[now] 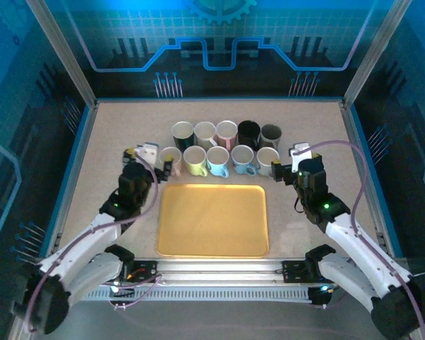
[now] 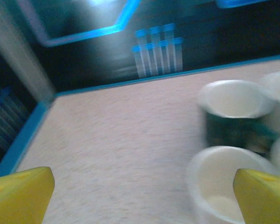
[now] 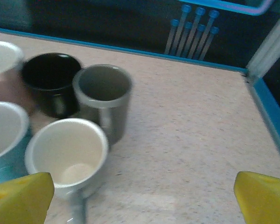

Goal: Turn the mug right side up

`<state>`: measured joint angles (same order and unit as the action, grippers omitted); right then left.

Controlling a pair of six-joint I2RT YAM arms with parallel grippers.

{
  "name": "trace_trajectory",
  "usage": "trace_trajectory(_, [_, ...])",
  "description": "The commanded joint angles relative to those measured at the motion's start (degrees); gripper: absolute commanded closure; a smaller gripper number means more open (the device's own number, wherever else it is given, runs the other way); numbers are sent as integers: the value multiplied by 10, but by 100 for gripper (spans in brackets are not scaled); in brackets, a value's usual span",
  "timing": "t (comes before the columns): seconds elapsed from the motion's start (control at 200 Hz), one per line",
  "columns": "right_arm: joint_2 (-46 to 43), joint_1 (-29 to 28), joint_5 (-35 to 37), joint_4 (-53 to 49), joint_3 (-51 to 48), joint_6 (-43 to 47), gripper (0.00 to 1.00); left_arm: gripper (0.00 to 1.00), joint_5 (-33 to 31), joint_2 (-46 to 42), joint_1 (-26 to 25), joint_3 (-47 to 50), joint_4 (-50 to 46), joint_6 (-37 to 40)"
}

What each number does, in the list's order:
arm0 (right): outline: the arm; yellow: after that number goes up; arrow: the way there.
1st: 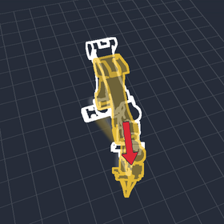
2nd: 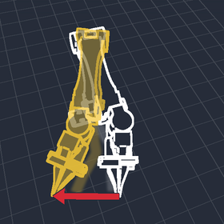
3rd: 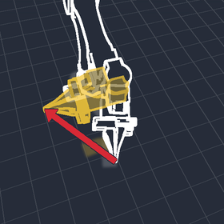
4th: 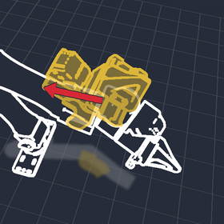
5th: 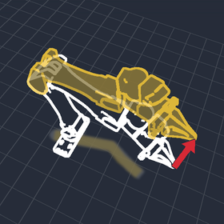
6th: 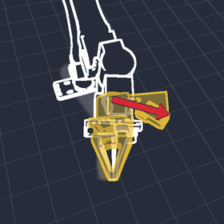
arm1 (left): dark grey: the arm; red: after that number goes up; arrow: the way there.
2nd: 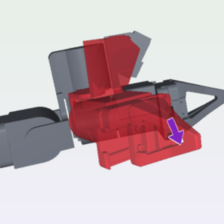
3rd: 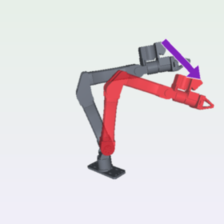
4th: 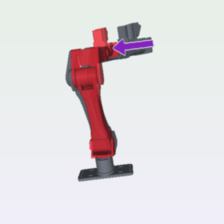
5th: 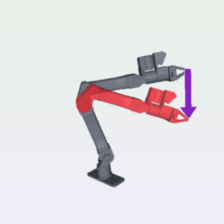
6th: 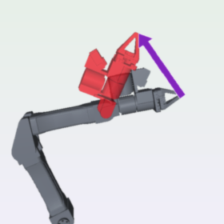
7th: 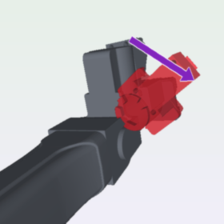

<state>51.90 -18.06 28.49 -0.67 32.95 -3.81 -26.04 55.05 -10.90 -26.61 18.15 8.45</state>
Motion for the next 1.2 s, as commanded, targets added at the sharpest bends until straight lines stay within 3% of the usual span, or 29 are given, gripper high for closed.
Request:
trace_trajectory(0.0, [20,48,45,85,-8,-22,0,1,35,27,83,25,75,-68])
trace_trajectory(0.13, [24,102,-2,114,-32,-33,0,1,46,58,135,55,89,-92])
trace_trajectory(0.165, [34,116,-24,127,-41,-29,0,1,74,65,144,62,95,-110])
trace_trajectory(0.285, [90,151,-87,158,-69,-22,0,1,116,107,155,108,193,-143])
trace_trajectory(0.355, [121,155,-123,229,-98,-15,0,1,135,150,156,133,290,-133])
trace_trajectory(0.445, [174,157,-165,359,-144,-13,0,1,184,178,156,119,302,-123])
trace_trajectory(0.615, [239,153,-213,463,-141,15,0,1,183,225,156,71,269,-153])
trace_trajectory(0.695, [285,155,-198,544,-159,16,0,1,185,279,152,110,408,-151])
trace_trajectory(0.77, [343,156,-192,646,-188,10,0,1,156,306,124,109,427,-130])
trace_trajectory(0.815, [372,152,-188,713,-198,17,0,1,133,348,117,119,500,-124])
trace_trajectory(0.84, [365,151,-184,697,-197,18,0,1,126,358,114,126,525,-119])
trace_trajectory(0.905, [346,151,-183,615,-169,12,0,1,117,329,110,106,435,-127])
trace_trajectory(1.025, [354,149,-183,539,-123,15,0,1,123,336,106,78,400,-116])
trace_trajectory(1.195, [359,134,-147,523,-109,21,0,1,115,340,96,58,366,-105])
